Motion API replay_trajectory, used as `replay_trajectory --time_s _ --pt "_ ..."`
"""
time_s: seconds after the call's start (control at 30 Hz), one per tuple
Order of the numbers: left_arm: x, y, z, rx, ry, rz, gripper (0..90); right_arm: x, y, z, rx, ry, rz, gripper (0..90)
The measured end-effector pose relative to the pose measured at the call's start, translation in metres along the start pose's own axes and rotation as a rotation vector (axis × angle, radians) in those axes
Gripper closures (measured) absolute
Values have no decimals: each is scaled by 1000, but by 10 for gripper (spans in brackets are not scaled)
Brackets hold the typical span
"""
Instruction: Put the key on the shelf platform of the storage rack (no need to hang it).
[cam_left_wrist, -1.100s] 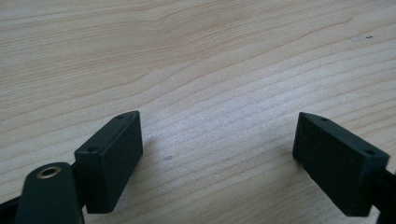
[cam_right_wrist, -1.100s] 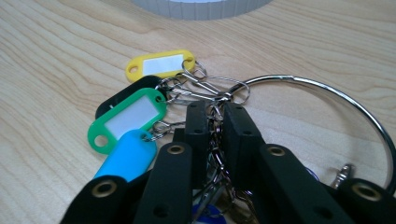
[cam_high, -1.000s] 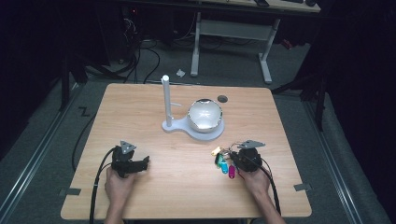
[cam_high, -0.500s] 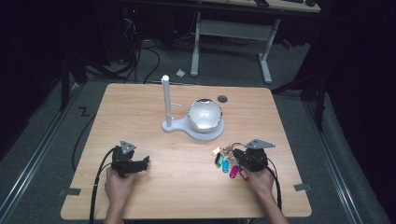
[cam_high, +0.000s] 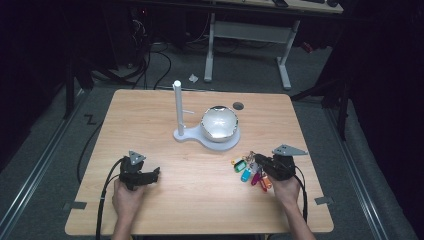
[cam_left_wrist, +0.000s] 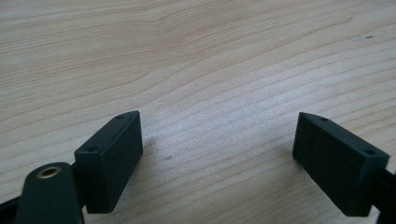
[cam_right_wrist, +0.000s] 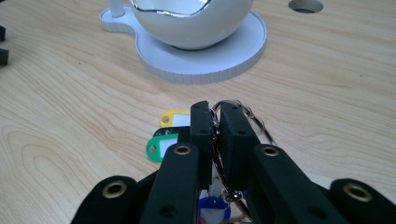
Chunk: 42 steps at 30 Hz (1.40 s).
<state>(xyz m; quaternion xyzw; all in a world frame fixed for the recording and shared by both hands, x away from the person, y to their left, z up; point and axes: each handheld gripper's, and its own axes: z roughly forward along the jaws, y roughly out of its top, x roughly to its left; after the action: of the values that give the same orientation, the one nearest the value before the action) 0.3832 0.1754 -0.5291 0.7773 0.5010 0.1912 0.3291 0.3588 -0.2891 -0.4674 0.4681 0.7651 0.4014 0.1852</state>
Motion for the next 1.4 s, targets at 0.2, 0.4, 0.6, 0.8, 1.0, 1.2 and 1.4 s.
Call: replay_trajectory --time_s 0.2,0.4,0.6,0.8,1.0,1.2,1.4 --pt "0 0 0 0 0 0 165 -3 5 -6 -14 -2 -8 852" --pt "0 0 0 0 0 0 164 -6 12 -15 -36 8 -5 853" --pt "0 0 0 0 0 0 165 -7 22 -25 -59 18 -10 852" --pt "0 0 0 0 0 -1 165 -5 34 -35 -75 20 -43 852" --pt "0 0 0 0 0 -1 165 -4 47 -41 -88 36 -50 852" --pt "0 0 0 0 0 -1 165 -3 60 -44 -86 48 -71 852" --pt "0 0 0 0 0 -1 165 -1 74 -48 -99 64 -90 852"
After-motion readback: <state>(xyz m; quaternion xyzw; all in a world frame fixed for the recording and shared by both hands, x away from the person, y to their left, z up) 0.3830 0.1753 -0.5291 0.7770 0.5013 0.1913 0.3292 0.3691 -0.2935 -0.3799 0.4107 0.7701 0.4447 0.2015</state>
